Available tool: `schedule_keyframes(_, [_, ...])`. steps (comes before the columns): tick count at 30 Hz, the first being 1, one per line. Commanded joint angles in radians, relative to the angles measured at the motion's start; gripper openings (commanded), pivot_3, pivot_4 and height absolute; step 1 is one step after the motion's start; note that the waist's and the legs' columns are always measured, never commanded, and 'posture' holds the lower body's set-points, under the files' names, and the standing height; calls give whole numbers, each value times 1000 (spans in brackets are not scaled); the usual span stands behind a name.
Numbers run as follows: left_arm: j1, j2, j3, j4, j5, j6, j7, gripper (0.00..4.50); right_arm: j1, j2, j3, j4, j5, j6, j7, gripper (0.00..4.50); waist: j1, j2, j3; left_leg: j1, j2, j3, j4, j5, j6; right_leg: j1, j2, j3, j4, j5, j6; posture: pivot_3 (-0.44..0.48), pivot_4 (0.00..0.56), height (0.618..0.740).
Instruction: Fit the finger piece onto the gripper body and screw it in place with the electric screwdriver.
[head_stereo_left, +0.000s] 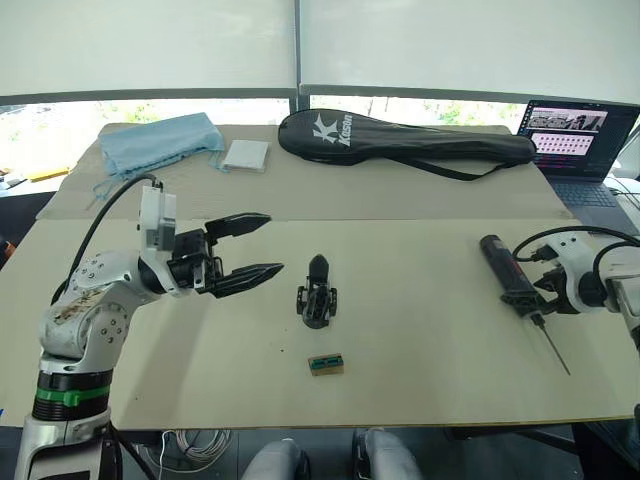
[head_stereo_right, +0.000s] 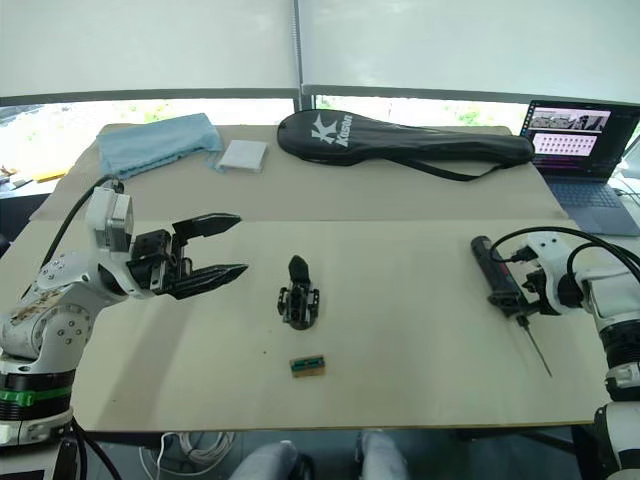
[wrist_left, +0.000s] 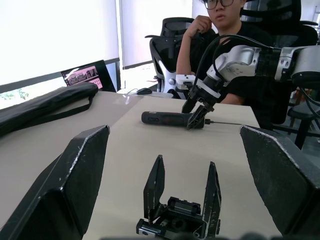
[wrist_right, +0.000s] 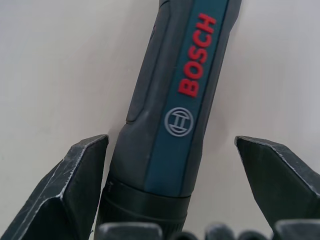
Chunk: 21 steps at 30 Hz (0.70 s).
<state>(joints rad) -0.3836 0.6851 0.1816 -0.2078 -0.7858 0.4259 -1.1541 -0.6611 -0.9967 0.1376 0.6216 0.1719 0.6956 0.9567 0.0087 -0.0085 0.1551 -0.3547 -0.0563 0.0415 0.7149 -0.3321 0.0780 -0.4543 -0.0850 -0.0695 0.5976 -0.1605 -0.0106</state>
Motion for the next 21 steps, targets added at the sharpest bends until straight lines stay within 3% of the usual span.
schedule_keyframes(1, [7,18,23,-44,-20,2,-18,4500,-32,14,-50,7,17,38,26,3353,-2,0,0,0,0,0,0,0,0,0,0,0,0,0,0,0,150,740])
schedule_keyframes(5, [36,35,13,-46,-9,-2,-53,4500,-20,-5,-103,-43,46,46,55,2010,-6,1,0,1,0,0,-1,1,-2,0,0,0,0,0,0,0,150,740])
schedule_keyframes(12, [125,96,37,-27,25,-54,-156,4500,141,-80,-229,-596,229,319,109,1961,-7,11,5,0,1,0,-1,1,-3,-2,0,0,2,0,-1,0,150,740])
schedule_keyframes(16, [194,107,45,-30,59,-118,-210,4500,266,-14,-229,-932,271,382,5,1961,-5,10,5,1,1,-1,-2,1,-3,-1,0,0,3,0,-1,0,150,740])
schedule_keyframes(21, [253,113,53,13,94,-167,-240,4500,390,40,-178,-1084,224,328,-96,1961,10,10,5,0,-1,0,-1,-1,-6,-2,-1,0,4,0,-1,0,150,740])
